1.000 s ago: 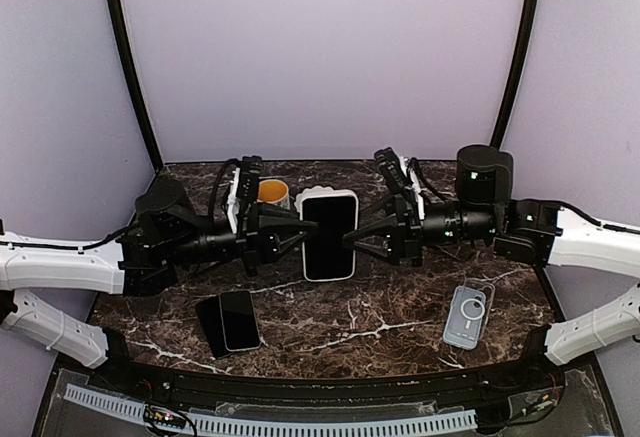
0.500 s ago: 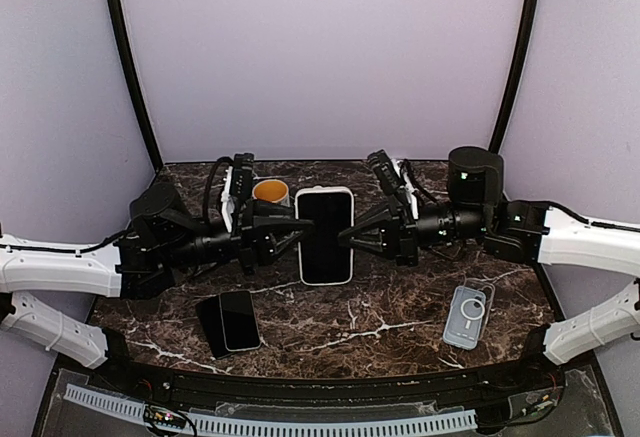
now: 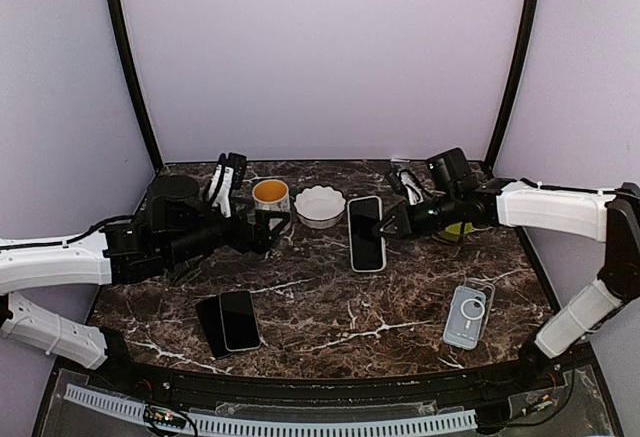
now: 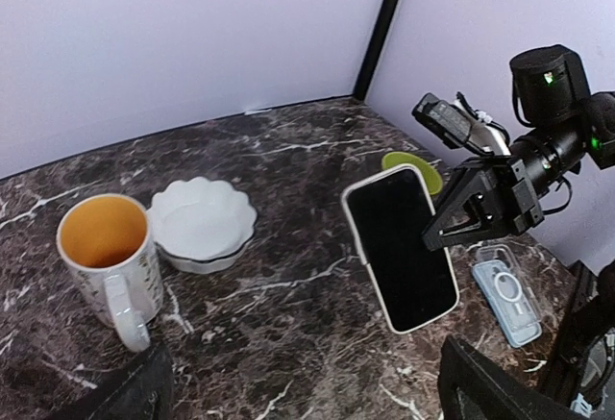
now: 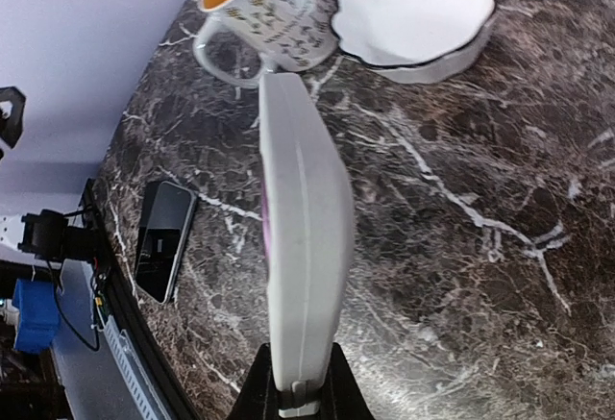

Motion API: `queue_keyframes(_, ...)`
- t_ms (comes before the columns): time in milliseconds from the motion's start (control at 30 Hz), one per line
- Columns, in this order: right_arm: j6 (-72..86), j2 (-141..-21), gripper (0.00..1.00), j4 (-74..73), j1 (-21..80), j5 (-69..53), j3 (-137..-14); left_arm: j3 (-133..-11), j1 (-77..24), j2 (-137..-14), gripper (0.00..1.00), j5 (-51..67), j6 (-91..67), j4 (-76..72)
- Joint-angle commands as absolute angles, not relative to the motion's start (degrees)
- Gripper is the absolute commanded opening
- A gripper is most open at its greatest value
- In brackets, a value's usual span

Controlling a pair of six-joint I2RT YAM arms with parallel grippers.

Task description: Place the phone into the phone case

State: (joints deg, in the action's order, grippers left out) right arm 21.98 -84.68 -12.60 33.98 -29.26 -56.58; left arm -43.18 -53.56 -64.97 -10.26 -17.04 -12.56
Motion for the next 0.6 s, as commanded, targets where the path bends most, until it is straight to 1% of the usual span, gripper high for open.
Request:
queue_keyframes(0,23.7,-90.4,0.00,-13.4,29.6,-31.7,-63.8,-43.3,-52.3,-65.2,0.98,-14.1,-20.5,-6.4)
queue_keyframes(233,23.8,-102.3,0.00,-16.7,25.7,-35.1,-70.8,-42.2,-51.8,-65.0,0.98,-14.4,-20.7,-6.3)
queue_keyframes(400,23.2,-106.7,0.00,-18.7,25.4,-33.4,-73.8,-41.8,-51.4,-65.1,0.98,-14.5,-19.8,-6.2)
queue_keyframes(567,23.9,-107.9,0.00,-19.6,25.1,-30.9,-73.9,-42.3,-51.3,-65.7,0.98,-13.8,-18.7,-6.3)
